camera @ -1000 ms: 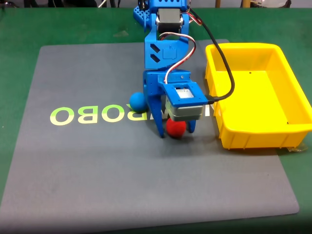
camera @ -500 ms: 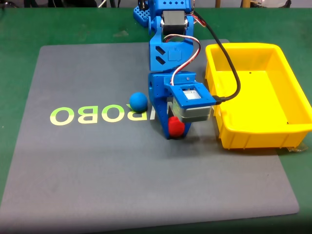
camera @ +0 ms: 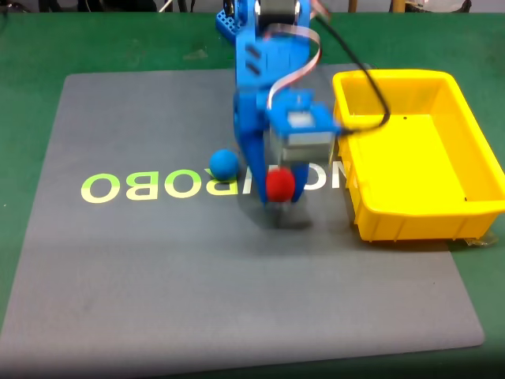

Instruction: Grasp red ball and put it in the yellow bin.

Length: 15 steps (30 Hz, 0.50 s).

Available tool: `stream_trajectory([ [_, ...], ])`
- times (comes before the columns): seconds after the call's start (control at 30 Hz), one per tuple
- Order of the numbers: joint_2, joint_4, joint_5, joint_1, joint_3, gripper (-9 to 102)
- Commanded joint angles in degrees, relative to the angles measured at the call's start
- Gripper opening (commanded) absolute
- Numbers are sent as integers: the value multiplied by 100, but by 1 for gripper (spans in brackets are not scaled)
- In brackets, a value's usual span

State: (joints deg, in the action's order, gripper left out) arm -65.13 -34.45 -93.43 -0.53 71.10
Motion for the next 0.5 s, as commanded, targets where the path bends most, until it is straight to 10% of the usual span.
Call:
stream_trajectory([
  [0.0,-1204,-9,105,158,-79,0],
  [0.47,-3296,-18,123,-1327,1573,0],
])
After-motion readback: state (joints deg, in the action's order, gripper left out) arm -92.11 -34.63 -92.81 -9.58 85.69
